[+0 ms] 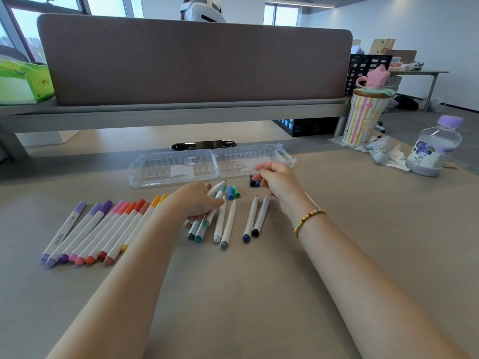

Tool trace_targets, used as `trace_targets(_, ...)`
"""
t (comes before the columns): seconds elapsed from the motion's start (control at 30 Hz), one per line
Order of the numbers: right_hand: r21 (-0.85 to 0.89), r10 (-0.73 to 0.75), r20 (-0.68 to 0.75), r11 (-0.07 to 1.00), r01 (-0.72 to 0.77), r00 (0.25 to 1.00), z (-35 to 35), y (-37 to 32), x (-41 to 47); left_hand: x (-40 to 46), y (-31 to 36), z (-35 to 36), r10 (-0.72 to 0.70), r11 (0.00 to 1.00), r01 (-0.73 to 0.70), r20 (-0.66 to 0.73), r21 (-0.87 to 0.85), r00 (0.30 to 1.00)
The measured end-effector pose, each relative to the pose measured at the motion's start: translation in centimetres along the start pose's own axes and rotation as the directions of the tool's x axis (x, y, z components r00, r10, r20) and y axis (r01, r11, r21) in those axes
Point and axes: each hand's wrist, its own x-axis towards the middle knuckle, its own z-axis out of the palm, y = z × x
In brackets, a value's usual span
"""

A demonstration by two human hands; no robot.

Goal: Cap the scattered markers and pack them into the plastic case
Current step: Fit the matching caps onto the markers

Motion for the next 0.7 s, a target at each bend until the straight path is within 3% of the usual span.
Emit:
trace_targets(0.13, -0.026, -0.004, 0.001, 1.0, 0.004, 1.0, 0.3, -0.1, 0.0, 0.0, 0.2, 0.2, 0.0, 0.98, 0.015, -0.074, 0.197, 0.997)
trace_targets(0.3, -0.269, -0.079, 0.023, 0.96, 0.082, 0.997, 1.3, 0.7, 0.5, 0.0, 0.2, 0.1, 0.022, 0.99, -0.007, -0.106, 0.142, 0.994)
trace_targets(0.4, -0.483, -0.098, 0.131, 0.863, 0.15, 0.987, 1.9, 1.0, 0.8, 0.6, 0.1, -0.4, -0.022, 0.987, -0.001, -0.137, -0.16, 0.99)
trace_targets(0.5, -0.638, -0.061, 0.192, 0.751, 0.172, 0.979, 2.6, 0.6, 0.9, 0.9, 0.1, -0.8, -0.044, 0.856, 0.014, -0.045, -0.517, 0.998)
trace_targets(0.57, -0.676, -0.042, 0.199, 0.717, 0.168, 0.979, 3.2, 0.3, 1.2, 0.8, 0.1, -1.0, -0.063, 0.793, 0.035, -0.025, -0.608, 0.998)
trace_targets(0.7, -0.78, 0.034, 0.204, 0.61, 0.141, 0.978, 4.6, 0.1, 2.1, 0.8, -0.6, -1.2, -0.073, 0.764, -0.021, -0.119, -0.645, 0.99)
